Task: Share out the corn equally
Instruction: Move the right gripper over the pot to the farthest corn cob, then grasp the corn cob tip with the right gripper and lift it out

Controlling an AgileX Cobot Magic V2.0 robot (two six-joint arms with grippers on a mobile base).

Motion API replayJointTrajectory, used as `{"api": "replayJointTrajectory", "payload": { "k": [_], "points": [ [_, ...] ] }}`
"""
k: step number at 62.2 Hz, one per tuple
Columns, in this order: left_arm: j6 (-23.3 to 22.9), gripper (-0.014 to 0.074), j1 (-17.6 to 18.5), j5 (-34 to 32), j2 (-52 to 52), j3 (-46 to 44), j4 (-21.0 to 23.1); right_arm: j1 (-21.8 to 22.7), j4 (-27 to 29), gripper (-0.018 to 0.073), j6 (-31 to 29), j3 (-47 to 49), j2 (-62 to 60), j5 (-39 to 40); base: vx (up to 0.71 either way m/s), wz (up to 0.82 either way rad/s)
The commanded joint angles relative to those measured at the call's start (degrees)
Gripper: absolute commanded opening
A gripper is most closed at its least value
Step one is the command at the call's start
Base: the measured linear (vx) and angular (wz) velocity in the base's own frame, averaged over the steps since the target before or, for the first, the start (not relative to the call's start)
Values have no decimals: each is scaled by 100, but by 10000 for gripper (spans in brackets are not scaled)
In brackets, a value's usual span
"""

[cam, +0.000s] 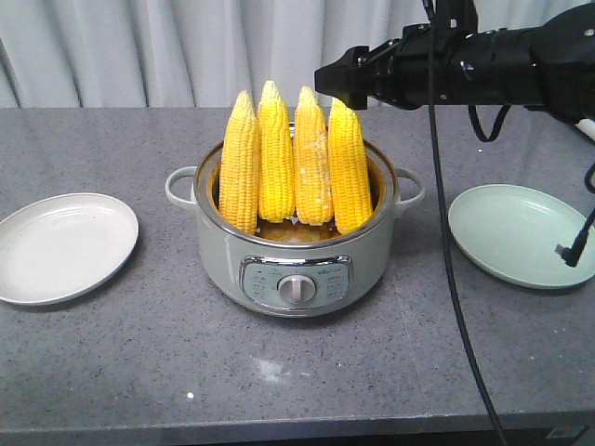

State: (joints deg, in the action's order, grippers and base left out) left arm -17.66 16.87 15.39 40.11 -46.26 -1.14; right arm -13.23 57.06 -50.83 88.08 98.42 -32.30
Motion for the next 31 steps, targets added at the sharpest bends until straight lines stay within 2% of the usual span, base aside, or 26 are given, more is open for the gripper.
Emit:
{"api": "replayJointTrajectory", "payload": {
  "k": [1, 31],
  "points": [
    [17, 419, 21, -372, 13, -199, 40, -33, 64, 566, 43, 201, -139, 605, 0, 0],
    [17, 417, 21, -349, 13, -199, 40, -33, 45, 566, 43, 201, 417, 787, 0, 0]
  ]
}}
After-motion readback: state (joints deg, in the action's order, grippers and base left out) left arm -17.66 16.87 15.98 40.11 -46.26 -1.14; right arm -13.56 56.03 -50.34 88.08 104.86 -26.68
